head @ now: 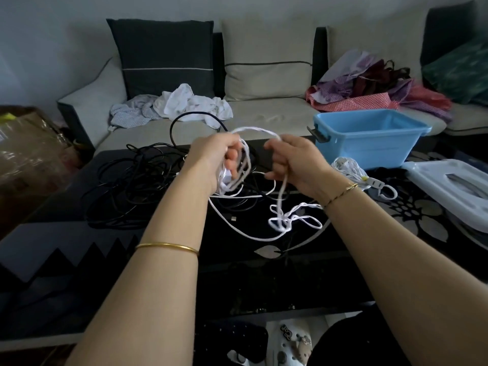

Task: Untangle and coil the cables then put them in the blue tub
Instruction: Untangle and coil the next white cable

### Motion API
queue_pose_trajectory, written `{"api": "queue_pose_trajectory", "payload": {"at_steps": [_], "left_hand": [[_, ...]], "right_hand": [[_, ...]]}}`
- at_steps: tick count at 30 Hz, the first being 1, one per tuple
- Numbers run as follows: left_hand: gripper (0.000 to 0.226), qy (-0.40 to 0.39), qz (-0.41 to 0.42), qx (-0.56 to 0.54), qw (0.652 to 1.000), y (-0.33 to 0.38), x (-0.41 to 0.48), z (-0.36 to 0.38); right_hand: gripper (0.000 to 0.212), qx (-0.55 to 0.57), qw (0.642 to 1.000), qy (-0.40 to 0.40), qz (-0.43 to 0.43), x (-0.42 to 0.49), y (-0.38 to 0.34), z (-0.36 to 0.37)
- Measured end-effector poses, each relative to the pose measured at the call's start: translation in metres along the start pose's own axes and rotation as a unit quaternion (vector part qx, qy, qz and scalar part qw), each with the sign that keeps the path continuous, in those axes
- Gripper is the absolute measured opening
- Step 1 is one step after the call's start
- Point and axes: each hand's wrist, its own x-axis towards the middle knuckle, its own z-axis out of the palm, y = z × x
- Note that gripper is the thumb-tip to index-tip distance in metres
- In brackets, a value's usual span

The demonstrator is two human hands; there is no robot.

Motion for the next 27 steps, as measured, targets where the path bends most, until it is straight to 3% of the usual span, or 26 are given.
{"api": "queue_pose_trajectory", "payload": {"at_steps": [2, 5, 8, 11, 13, 16, 17, 19, 20, 23, 27], "left_hand": [[0.031, -0.119, -0.077, -0.087, 0.986, 0.000, -0.003, -0.003], [0.030, -0.234, -0.084, -0.291, 0.924, 0.003, -0.003, -0.005], [0.024, -0.196, -0.021, -0.484, 0.853, 0.009, -0.001, -0.011], [0.023, -0.112, 0.094, -0.503, 0.852, 0.011, 0.005, -0.024], [0.026, -0.052, 0.116, -0.398, 0.908, 0.006, 0.008, -0.023], [0.024, 0.047, 0.170, -0.131, 0.976, -0.009, 0.013, -0.011], [0.020, 0.072, 0.208, -0.005, 0.976, -0.013, 0.013, -0.009], [0.003, 0.071, 0.261, 0.224, 0.936, -0.018, 0.015, -0.006], [0.006, 0.057, 0.274, 0.294, 0.914, -0.019, 0.015, -0.005], [0.021, -0.004, 0.292, 0.397, 0.870, -0.019, 0.015, 0.004], [0.008, -0.096, 0.195, 0.372, 0.902, -0.016, 0.004, 0.015]], "right_hand": [[0.029, 0.009, 1.000, 0.024, 0.017, 0.003, 0.004, -0.012], [0.040, -0.083, 0.989, -0.068, 0.099, -0.002, 0.015, -0.015], [0.037, -0.185, 0.957, -0.174, 0.140, -0.010, 0.018, -0.009], [0.023, -0.330, 0.893, -0.269, 0.145, -0.017, 0.011, -0.003], [0.019, -0.378, 0.859, -0.317, 0.136, -0.021, 0.002, 0.005], [0.017, -0.450, 0.828, -0.322, 0.094, -0.025, -0.017, 0.020], [0.016, -0.477, 0.824, -0.299, 0.068, -0.024, -0.022, 0.023], [0.013, -0.505, 0.838, -0.208, 0.011, -0.021, -0.030, 0.020], [0.011, -0.512, 0.845, -0.154, -0.019, -0.020, -0.033, 0.016], [0.010, -0.563, 0.820, -0.033, -0.093, -0.019, -0.033, 0.012], [0.012, -0.626, 0.755, 0.091, -0.170, -0.015, -0.025, 0.006]]}}
